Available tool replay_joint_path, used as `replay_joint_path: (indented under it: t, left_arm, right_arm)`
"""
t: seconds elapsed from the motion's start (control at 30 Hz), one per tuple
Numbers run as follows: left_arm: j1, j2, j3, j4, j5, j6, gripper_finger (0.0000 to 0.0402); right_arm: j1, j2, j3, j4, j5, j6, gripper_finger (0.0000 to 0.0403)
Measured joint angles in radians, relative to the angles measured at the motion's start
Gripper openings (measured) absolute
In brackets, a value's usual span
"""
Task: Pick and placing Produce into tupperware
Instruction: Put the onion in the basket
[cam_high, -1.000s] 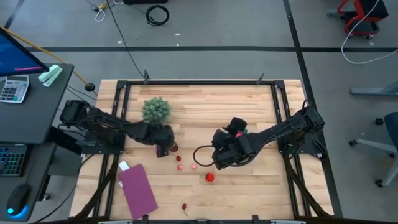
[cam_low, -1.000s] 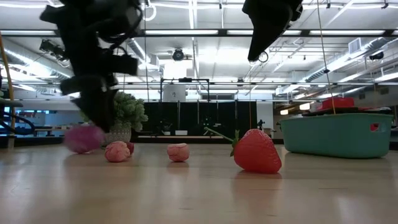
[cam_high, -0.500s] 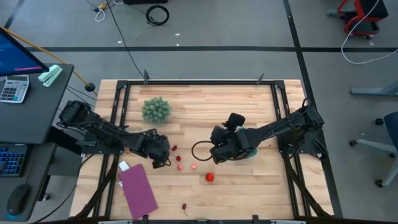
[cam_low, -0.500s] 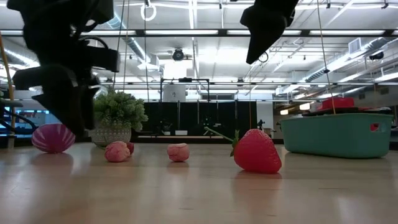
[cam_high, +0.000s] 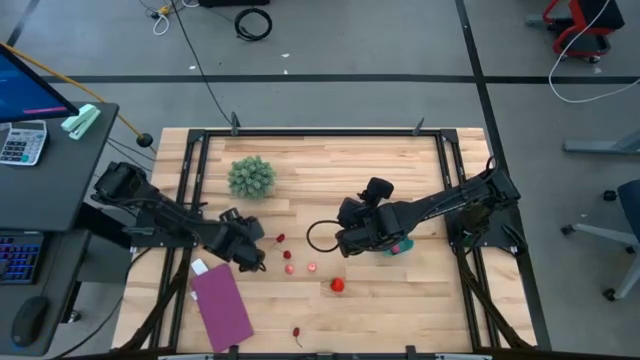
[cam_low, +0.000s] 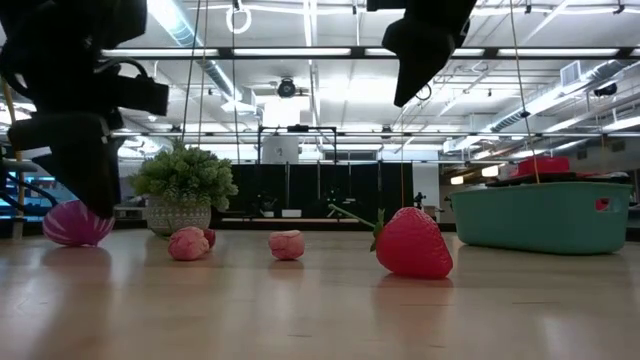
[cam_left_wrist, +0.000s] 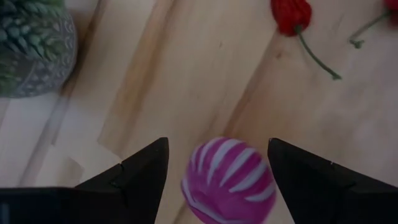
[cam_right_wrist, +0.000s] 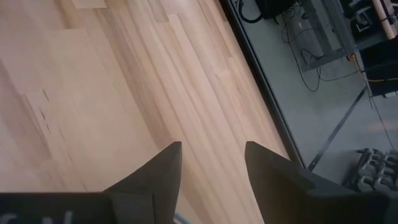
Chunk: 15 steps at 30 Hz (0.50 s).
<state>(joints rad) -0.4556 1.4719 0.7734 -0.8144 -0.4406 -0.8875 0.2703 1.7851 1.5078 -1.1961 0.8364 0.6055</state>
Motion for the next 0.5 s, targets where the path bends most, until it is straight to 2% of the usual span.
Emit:
replay_joint_path:
  t: [0.37, 0.5]
  left_arm:
    - [-0.073, 0.000, 0.000, -0.006, 0.000, -0.098, 0.0279]
    - [-0.077, 0.000, -0.039, -0.008, 0.000, -0.124, 0.0279]
  right_arm:
    - [-0.009, 0.000, 0.000, 0.000, 0.000, -0.008, 0.0185]
    - [-0.009, 0.000, 0.000, 0.000, 0.000, -0.008, 0.0185]
